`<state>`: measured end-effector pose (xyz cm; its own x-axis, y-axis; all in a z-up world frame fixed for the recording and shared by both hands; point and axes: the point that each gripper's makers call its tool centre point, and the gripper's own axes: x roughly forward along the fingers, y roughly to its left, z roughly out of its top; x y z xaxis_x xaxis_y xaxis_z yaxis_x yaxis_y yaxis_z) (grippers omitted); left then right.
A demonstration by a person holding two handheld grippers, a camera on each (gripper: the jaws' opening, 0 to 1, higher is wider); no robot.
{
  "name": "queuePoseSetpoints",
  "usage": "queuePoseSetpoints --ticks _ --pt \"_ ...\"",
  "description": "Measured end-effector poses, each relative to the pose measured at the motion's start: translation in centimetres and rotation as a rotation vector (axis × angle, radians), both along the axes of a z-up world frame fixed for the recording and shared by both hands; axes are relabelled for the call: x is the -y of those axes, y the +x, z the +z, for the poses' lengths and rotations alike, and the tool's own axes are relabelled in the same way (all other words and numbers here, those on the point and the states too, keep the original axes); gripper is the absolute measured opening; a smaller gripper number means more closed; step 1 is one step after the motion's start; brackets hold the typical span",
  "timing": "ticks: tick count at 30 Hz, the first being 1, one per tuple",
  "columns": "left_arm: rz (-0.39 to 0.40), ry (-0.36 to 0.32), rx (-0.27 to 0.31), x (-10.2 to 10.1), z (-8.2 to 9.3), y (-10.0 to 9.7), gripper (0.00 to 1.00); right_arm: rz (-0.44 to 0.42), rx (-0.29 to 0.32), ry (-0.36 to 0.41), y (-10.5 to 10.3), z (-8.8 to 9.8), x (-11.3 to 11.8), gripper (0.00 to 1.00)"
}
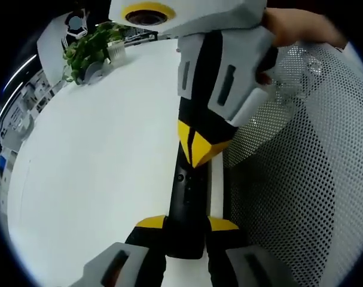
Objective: Press the specified remote control buttons in sequence, fully releasing each button before pressing the next.
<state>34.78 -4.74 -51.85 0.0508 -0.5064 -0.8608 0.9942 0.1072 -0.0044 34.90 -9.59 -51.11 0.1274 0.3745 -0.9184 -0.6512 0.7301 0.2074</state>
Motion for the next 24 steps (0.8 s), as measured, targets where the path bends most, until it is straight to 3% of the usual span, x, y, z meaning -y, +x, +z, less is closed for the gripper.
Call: queuePoseSetpoints --ticks 5,15,24 --pt "-0.010 0.001 -0.001 0.0 0.0 0.0 0.25 -0.046 -0.059 0.016 -0.2 0.0 0.5 0.00" --pt "-0.025 0.007 0.001 0.1 0.0 0.0 0.25 -0.034 -0.087 -0.003 -0.9 0.0 0.9 0.00" --pt "-0.026 0.011 0.003 0.1 0.0 0.0 0.25 0.066 -0.044 -0.041 -1.1 -0.2 0.6 0.00"
